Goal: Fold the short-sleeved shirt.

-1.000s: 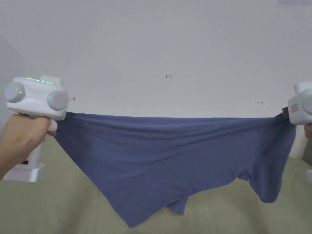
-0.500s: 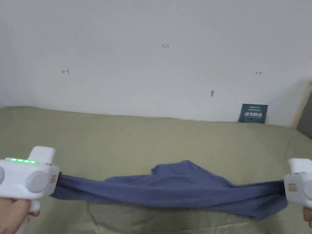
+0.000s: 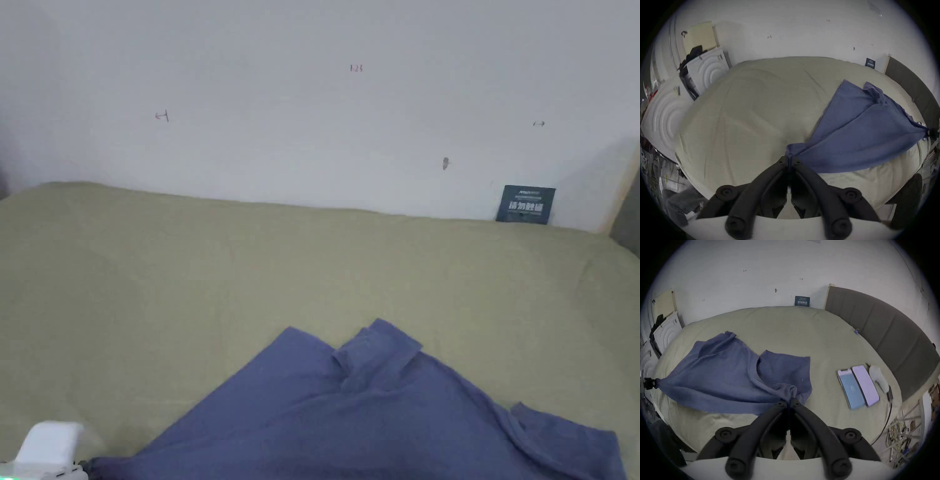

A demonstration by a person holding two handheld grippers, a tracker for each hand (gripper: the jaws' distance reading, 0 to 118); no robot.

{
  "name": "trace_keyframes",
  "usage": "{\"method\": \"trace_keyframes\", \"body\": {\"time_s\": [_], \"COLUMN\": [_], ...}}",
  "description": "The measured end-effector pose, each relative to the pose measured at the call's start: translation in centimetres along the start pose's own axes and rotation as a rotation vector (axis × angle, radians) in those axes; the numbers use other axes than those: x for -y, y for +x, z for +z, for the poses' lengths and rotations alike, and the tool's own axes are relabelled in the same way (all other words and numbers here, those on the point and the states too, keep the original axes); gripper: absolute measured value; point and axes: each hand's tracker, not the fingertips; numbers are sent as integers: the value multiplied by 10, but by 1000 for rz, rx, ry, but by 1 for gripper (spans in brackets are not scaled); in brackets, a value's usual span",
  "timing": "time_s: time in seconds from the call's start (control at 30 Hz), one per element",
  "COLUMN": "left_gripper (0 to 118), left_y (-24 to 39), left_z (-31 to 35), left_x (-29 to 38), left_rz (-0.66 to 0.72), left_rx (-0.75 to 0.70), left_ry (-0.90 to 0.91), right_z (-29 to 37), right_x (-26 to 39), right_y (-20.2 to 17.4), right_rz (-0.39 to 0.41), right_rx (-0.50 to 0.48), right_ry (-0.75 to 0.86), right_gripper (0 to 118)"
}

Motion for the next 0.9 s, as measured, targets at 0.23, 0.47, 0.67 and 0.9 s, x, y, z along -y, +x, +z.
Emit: {"method": "trace_keyframes", "body": {"time_s": [0.23,0.47,0.67,0.9], "left_gripper": [2,17,118,0], "left_y": [-3,-7,-22,-32], "left_z": [-8,-4,7,19], "left_x": [12,8,11,22], "left_rz": [51,111,224,153], "left_rx": [14,75,93,56], "left_ry": [-35,-7,15,34], "right_z": [-11,-15,11,42], "right_x": [27,33,33,56], "right_y": [-1,-5,-35,-112], "right_rz": [-48,-62,-44,91], "right_rx": [0,8,-28,-179], "right_ry": [-34,-18,-9,65], "right_gripper": [1,38,105,0]}}
